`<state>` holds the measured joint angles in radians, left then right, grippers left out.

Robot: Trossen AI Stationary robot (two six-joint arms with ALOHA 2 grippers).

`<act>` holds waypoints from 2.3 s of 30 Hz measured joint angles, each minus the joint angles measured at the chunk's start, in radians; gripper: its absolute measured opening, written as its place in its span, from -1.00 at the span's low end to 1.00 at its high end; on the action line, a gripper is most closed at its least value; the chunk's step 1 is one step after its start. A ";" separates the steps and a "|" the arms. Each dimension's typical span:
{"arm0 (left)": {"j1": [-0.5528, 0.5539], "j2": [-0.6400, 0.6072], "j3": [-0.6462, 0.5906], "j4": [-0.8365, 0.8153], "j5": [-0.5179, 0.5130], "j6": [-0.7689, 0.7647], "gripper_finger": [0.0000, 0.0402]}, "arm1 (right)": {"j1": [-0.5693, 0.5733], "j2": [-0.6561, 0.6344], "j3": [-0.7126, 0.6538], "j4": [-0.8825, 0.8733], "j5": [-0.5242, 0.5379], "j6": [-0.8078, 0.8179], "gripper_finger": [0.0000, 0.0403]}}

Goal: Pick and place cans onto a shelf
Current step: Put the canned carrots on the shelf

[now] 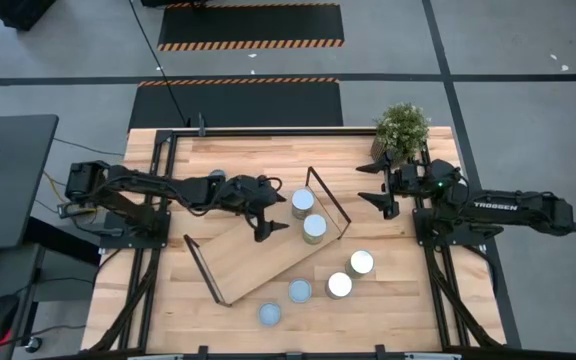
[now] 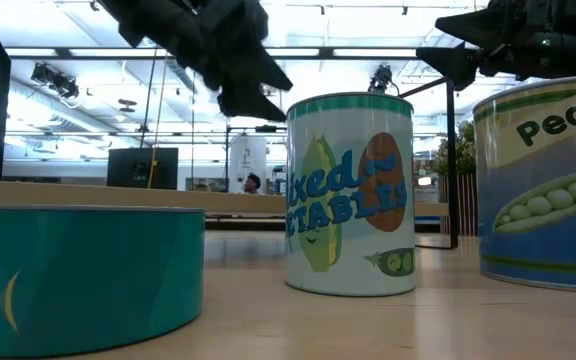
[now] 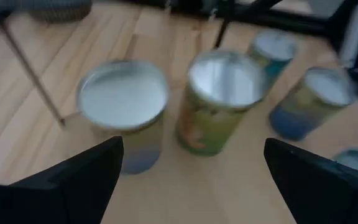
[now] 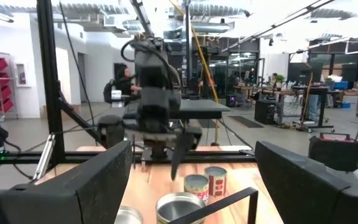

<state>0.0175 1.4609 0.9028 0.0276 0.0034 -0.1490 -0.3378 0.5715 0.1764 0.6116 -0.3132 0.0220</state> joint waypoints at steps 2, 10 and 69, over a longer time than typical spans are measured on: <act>-0.011 -0.012 0.000 0.014 -0.013 0.026 0.97 | 0.023 0.011 0.002 0.012 -0.019 -0.010 0.73; -0.008 -0.017 0.000 0.013 -0.092 0.086 0.97 | 0.173 0.119 0.064 0.008 0.013 -0.021 0.73; -0.047 -0.047 0.000 -0.003 -0.063 0.100 0.97 | 0.915 0.852 0.837 -1.607 0.471 0.342 0.73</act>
<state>-0.0292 1.4136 0.9031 0.0246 -0.0593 -0.0486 0.5770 1.4231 1.0134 -0.9954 0.1581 0.3645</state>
